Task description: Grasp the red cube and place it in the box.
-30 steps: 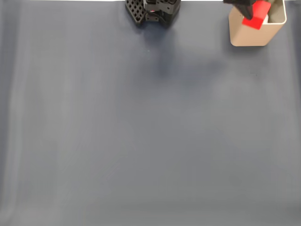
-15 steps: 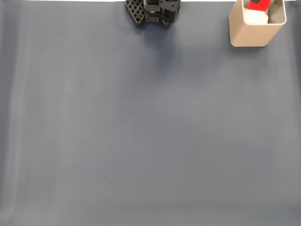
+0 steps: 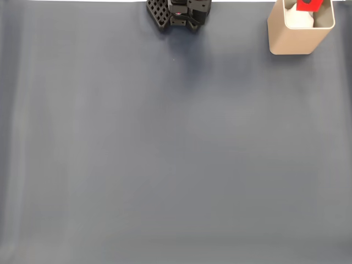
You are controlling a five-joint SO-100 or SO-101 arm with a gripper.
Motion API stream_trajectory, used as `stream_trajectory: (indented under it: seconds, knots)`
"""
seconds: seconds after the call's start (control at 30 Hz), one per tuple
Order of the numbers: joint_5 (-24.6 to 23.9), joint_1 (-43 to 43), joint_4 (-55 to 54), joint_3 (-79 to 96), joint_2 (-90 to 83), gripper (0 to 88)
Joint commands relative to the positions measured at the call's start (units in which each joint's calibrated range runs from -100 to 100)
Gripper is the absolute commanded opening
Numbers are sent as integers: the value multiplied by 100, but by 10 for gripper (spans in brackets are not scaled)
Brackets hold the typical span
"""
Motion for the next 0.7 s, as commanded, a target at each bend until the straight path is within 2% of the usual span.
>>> stream_trajectory:
  seconds: [0.0, 0.57, 0.67]
  knots:
    - [63, -31, -196, -280, 58, 2]
    - [117, 62, -344, -153, 84, 8]
    - [63, 40, -352, -144, 58, 61]
